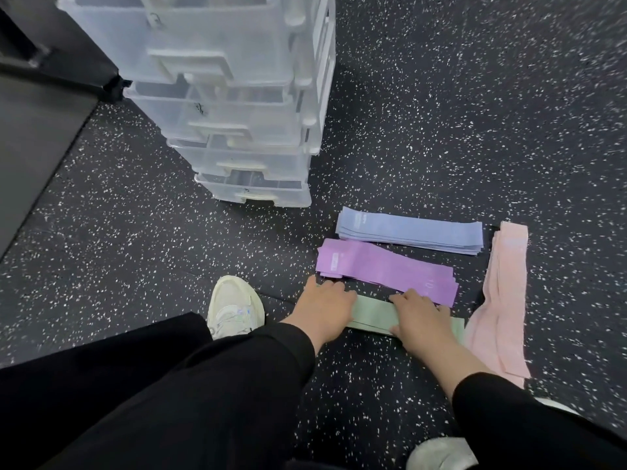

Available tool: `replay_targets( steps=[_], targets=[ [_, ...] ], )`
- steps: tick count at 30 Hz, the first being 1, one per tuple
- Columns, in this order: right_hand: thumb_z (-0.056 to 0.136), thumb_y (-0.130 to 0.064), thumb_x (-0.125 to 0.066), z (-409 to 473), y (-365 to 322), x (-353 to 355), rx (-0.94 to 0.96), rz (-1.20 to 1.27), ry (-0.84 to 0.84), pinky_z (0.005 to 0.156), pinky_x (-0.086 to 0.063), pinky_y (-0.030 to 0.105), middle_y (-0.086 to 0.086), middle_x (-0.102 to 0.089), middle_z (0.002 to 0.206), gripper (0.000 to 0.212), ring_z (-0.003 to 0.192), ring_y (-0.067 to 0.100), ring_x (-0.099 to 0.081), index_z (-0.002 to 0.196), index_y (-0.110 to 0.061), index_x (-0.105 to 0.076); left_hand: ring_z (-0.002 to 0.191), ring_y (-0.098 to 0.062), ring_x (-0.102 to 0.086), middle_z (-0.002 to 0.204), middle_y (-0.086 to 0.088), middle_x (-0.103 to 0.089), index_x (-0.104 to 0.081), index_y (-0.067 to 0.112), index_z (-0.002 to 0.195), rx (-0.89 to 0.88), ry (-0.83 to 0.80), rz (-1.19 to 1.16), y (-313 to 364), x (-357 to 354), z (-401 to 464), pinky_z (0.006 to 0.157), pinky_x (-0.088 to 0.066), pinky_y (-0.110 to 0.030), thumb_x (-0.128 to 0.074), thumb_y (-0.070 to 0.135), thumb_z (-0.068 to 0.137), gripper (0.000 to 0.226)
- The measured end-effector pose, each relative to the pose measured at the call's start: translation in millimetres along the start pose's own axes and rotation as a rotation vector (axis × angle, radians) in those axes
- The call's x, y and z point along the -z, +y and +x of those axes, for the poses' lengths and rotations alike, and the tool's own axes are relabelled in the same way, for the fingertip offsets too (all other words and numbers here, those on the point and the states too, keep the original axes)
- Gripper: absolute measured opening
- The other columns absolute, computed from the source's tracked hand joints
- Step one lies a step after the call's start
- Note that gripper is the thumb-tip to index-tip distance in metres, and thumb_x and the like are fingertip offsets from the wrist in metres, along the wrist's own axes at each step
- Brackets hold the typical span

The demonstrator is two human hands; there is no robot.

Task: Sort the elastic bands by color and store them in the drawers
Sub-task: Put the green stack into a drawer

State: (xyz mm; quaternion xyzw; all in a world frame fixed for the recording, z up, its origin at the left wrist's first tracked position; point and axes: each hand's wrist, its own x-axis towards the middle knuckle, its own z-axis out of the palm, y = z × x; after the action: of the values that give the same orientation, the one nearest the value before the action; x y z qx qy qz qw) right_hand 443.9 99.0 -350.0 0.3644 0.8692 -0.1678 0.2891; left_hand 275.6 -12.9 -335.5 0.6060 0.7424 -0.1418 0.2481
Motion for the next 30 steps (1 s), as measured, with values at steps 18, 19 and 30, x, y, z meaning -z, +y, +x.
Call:
replay_targets(
  steps=[18,19,30],
  targets=[
    [0.089,-0.037,-0.065,13.3,-2.4,9.2,0.045,-0.153,-0.065,0.096,-0.034,0.048,0.002,-0.052,0.117,0.028,0.113,0.027,-0.048,0.111,-0.022,-0.059,0.116,-0.031,-0.051,0.122,-0.008,-0.053,-0.058,0.017,0.118,0.087,-0.024,-0.006,9.6,-2.2,20.5,0.105,-0.033,-0.054,-0.06,0.022,0.093,0.026],
    [0.089,-0.036,-0.064,12.2,-2.2,10.2,0.07,-0.143,-0.06,0.097,-0.034,0.046,0.001,-0.056,0.115,0.024,0.112,0.026,-0.051,0.108,-0.023,-0.058,0.116,-0.03,-0.05,0.122,-0.008,-0.052,-0.06,0.018,0.117,0.087,-0.033,-0.034,8.7,-1.0,22.1,0.105,-0.032,-0.054,-0.058,0.027,0.095,0.024],
    [0.081,-0.032,-0.076,5.5,-4.0,68.0,0.217,0.171,-0.293,0.076,-0.045,0.03,-0.003,-0.065,0.103,0.035,0.096,0.022,-0.058,0.113,-0.025,-0.065,0.095,-0.026,-0.057,0.108,-0.005,-0.068,-0.06,0.016,0.112,-0.001,-0.081,-0.37,-20.5,39.0,2.6,0.082,-0.031,-0.035,-0.058,0.033,0.092,0.026]
  ],
)
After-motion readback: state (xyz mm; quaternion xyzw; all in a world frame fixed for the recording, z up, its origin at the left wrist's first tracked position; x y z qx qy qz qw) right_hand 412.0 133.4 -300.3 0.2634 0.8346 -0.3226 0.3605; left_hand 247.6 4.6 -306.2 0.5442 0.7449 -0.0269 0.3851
